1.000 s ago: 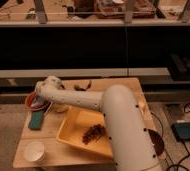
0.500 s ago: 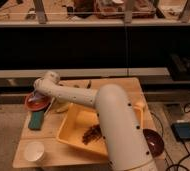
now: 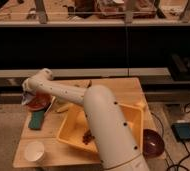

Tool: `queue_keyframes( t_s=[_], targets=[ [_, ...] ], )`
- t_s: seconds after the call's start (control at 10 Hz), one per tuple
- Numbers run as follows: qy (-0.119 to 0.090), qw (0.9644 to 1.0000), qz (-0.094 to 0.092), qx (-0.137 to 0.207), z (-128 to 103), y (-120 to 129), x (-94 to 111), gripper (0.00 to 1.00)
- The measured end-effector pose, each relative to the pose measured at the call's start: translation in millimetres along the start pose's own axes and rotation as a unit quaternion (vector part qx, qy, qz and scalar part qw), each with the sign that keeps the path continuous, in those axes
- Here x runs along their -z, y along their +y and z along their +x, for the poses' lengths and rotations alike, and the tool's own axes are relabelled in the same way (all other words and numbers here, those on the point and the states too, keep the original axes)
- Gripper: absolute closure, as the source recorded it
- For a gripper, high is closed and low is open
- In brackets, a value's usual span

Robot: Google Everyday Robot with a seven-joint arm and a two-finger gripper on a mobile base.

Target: Wipe red bowl with towel

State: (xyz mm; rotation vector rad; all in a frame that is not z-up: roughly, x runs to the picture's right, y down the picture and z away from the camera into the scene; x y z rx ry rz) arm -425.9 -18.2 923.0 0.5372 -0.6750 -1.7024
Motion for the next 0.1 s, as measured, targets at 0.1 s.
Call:
queue_keyframes(
  t_s=[0.1],
  targets=[
    [-0.015, 0.9998, 0.008, -0.001, -12.9, 0.8, -2.6, 1.00]
  ],
)
